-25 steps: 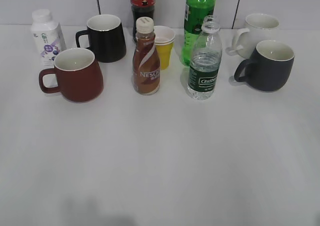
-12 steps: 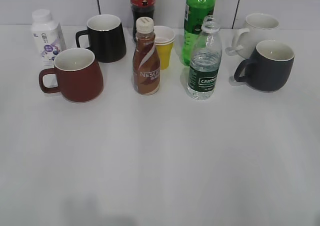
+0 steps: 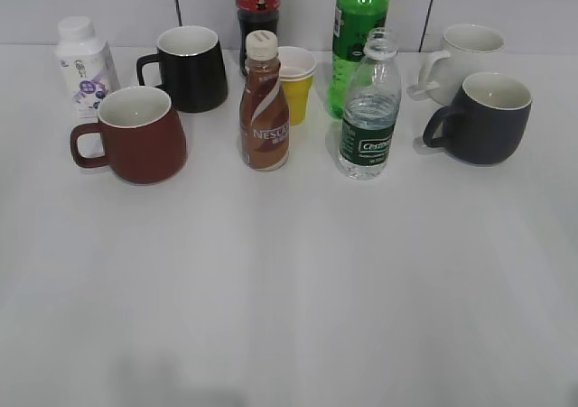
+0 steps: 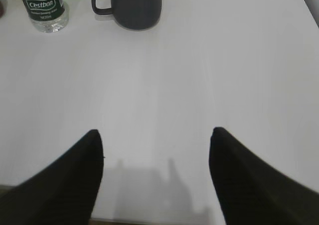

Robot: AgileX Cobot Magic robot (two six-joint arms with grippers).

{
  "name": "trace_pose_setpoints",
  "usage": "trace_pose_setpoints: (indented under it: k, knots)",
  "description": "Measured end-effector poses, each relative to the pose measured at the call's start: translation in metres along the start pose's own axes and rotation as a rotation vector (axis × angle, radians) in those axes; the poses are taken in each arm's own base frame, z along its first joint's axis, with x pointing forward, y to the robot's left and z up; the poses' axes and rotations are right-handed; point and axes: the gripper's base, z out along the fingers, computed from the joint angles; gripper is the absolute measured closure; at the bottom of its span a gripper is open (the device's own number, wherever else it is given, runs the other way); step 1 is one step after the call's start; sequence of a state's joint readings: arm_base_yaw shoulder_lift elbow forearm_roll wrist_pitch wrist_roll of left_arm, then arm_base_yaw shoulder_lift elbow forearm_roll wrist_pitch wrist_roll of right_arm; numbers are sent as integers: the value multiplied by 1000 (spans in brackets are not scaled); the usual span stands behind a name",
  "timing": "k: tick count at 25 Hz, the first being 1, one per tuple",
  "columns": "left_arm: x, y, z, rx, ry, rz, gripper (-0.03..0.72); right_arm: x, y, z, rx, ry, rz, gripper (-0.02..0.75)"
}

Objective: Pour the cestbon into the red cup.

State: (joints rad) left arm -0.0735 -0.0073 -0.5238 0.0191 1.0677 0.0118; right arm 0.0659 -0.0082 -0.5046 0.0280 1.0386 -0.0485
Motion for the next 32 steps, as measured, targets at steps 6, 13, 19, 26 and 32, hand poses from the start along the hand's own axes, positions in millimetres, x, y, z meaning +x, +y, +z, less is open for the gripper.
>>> trace_pose_setpoints:
  k: [6,13,19,26,32]
  knots:
    - [0,0,0,0,0,0,473,0,0,0,0,0,0,237]
    - [0,0,0,0,0,0,469,0,0,0,0,0,0,237]
    - [-4,0,-1,16,-16,0,468,-2,1,-1,-13,-17,8,237]
    - [-39,-9,13,117,-248,-93,466,-32,9,15,-120,-162,117,237]
    - [-51,-8,60,108,-269,-147,451,-56,5,53,-98,-180,121,237]
